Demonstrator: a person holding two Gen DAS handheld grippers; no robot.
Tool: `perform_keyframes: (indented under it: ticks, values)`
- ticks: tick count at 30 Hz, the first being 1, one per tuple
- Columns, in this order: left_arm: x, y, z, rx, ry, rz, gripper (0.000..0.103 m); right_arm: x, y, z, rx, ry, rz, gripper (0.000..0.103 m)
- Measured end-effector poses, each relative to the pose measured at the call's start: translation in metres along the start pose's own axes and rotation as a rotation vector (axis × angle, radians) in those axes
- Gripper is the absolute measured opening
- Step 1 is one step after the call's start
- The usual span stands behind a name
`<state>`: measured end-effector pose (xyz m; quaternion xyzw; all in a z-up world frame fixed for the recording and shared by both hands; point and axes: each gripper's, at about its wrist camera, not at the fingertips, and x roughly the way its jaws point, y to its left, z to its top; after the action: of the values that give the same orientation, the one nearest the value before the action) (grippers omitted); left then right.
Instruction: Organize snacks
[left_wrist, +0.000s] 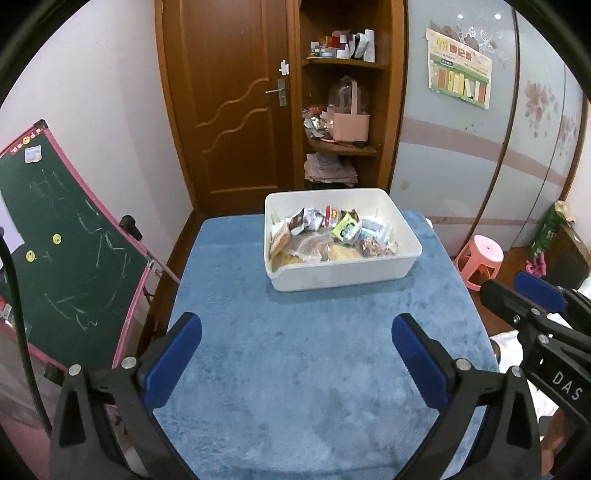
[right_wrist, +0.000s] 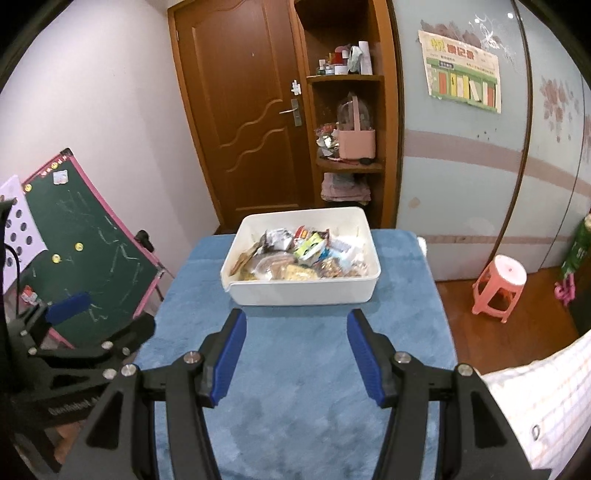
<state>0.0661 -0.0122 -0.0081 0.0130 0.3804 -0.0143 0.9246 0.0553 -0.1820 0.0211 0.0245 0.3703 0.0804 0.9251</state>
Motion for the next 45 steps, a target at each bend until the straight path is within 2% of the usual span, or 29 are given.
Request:
perform_keyframes:
  ticks: [8, 13, 21, 32, 45]
  values:
    - [-0.013, 0.002, -0.025, -0.046, 0.021, -0.002, 0.102, -0.019, 0.006, -0.019, 0.032, -0.018, 0.008, 0.058]
    - [-0.03, 0.001, -0.034, -0.03, -0.019, 0.042, 0.102, -0.03, 0.008, -0.029, 0.049, -0.028, -0.023, 0.058]
    - [-0.053, 0.004, -0.052, -0.048, -0.052, 0.027, 0.102, -0.048, 0.012, -0.049, 0.064, -0.047, -0.003, 0.065]
    - [-0.054, 0.004, -0.071, -0.063, -0.043, 0.039, 0.102, -0.058, 0.024, -0.077, 0.02, -0.02, -0.011, 0.066]
    - [-0.045, 0.006, -0.08, -0.074, -0.005, 0.045, 0.102, -0.062, 0.022, -0.08, 0.026, -0.045, -0.046, 0.067]
